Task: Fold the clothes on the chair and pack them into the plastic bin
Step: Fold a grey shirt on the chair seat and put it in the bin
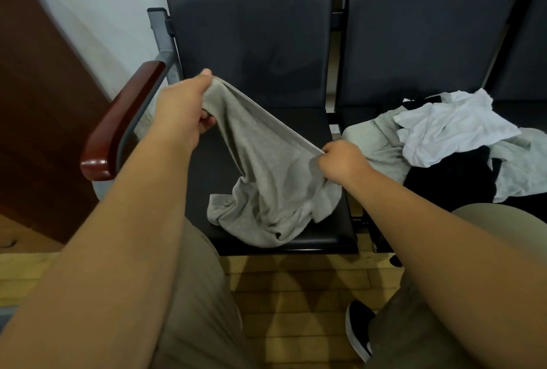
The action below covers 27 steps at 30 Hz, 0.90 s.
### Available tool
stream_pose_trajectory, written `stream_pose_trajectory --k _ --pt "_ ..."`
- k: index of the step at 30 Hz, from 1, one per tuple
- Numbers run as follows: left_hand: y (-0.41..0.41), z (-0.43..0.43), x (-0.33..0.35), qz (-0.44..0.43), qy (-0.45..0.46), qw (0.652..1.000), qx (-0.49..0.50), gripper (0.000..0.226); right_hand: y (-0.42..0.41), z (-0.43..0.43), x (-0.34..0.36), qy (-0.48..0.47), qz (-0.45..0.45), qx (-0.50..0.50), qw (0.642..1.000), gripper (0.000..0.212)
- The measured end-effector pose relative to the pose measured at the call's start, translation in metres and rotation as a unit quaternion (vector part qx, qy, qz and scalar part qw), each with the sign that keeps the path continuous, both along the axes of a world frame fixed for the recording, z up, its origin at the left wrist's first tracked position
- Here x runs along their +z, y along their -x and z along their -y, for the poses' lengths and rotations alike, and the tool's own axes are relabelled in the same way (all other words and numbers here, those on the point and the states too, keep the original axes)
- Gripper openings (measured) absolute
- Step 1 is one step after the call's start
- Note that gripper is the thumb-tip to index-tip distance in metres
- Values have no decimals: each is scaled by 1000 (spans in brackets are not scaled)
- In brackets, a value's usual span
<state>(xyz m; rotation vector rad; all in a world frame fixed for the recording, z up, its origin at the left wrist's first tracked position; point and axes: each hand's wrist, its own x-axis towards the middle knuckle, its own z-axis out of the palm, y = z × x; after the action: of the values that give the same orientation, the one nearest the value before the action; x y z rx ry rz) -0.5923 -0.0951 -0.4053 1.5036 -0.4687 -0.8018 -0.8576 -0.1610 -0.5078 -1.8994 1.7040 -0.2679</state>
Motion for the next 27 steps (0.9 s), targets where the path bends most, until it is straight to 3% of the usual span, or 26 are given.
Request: stream_pose_trajectory --k 4,7,9,11,13,16,18,20,24,26,27 --pt "-21 -8 -1 -36 3 998 56 39 10 11 -11 -9 -85 -8 996 13" --pt "-26 -11 -7 -6 -15 999 47 32 15 13 -12 23 -14 5 1000 16" --pt "-26 -10 -11 57 -45 997 39 23 15 11 -8 29 52 18 998 22" --pt "-26 -9 -14 154 -99 983 2 31 15 5 2 -1 97 40 994 28" --pt "-23 -12 -18 254 -143 956 -33 44 17 1 11 -52 94 78 991 29" --pt "-19 -14 -20 333 -193 921 -60 41 23 -2 15 -143 97 139 975 34" --pt "-14 -15 -19 332 -213 917 -64 40 26 0 14 -168 137 143 966 48" --pt "-14 -13 -21 280 -203 936 -70 40 29 -4 19 -166 186 142 958 31" --pt "-15 -17 -23 63 -159 983 -65 56 38 -10 25 -145 244 139 949 21" --pt "-7 -19 -27 60 -185 976 -100 55 36 -17 23 -146 268 125 944 24" --pt "0 -23 -28 115 -214 962 -125 51 34 -22 19 -152 277 118 941 27"
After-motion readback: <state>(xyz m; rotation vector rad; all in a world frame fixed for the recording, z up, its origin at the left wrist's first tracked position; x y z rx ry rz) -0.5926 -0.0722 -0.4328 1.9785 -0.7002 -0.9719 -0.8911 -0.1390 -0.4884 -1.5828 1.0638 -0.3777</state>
